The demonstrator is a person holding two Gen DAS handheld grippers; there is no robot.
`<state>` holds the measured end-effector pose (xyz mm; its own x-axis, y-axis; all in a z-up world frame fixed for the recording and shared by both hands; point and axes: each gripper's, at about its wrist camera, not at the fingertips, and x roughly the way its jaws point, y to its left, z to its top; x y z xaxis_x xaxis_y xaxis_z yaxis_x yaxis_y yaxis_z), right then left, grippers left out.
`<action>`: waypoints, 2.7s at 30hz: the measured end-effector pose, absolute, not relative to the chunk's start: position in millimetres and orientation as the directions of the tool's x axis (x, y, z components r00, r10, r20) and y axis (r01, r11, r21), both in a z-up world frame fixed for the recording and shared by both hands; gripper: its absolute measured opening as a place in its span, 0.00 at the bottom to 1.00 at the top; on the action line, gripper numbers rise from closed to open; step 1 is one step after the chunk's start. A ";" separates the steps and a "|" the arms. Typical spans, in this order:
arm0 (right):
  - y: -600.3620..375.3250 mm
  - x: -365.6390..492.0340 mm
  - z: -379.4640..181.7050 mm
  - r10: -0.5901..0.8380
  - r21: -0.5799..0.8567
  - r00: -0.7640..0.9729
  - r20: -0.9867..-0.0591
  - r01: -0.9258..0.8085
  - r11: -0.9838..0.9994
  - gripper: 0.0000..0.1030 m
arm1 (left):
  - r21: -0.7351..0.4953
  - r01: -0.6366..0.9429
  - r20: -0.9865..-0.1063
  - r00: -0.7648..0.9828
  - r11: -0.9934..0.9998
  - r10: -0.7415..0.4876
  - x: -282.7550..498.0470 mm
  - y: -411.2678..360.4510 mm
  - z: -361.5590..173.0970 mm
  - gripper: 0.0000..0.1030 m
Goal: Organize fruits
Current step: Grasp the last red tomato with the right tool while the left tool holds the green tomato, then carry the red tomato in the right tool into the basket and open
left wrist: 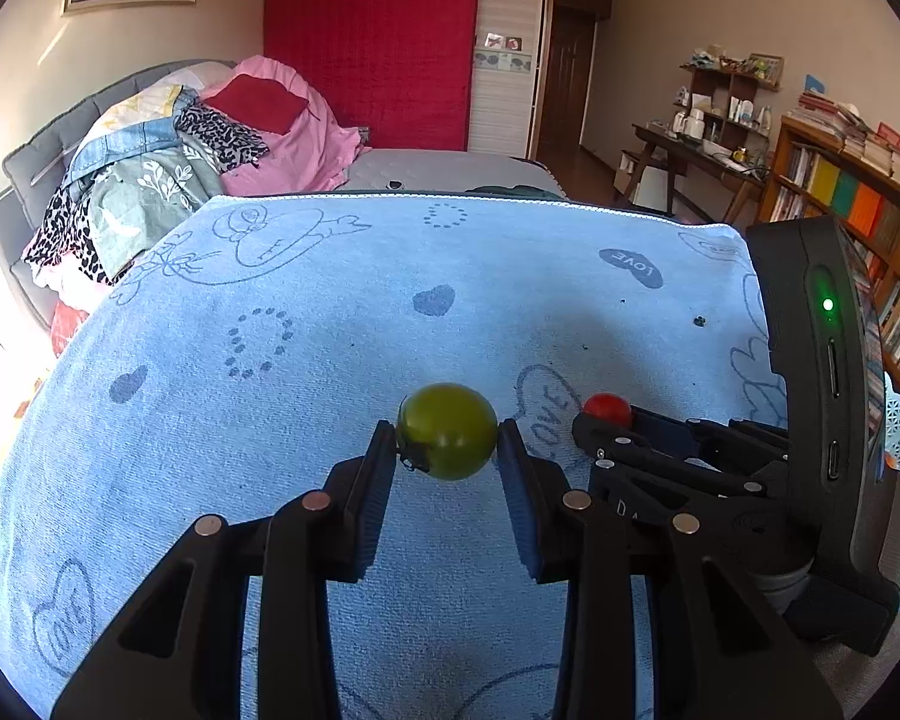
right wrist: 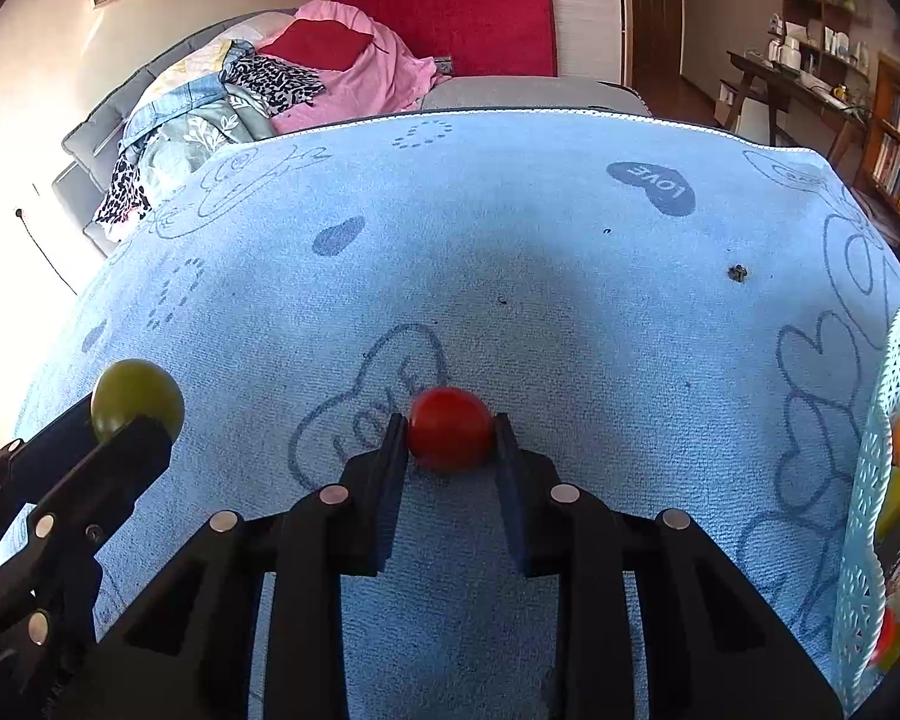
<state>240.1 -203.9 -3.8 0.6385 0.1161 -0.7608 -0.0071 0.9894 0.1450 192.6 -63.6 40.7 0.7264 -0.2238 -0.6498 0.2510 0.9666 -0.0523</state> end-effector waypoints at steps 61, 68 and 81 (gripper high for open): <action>-356.1 50.7 59.5 -0.098 0.292 0.801 -0.591 0.326 0.899 0.28 | -0.029 0.441 -0.618 0.698 0.897 -0.363 141.3 -120.9 57.2 0.34; -374.5 33.0 60.0 -0.126 0.304 0.809 -0.574 0.353 0.885 0.28 | -0.028 0.490 -0.600 0.689 0.872 -0.407 127.0 -146.0 72.7 0.34; -409.8 6.6 61.5 -0.137 0.399 0.842 -0.522 0.384 0.833 0.42 | -0.034 0.595 -0.599 0.631 0.803 -0.493 105.6 -201.8 82.8 0.34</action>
<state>6.6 -409.8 61.5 0.8416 -0.1372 -0.5224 0.3837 0.8326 0.3994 105.6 -201.8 82.8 0.6314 -0.4927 -0.5988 0.5948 0.8032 -0.0337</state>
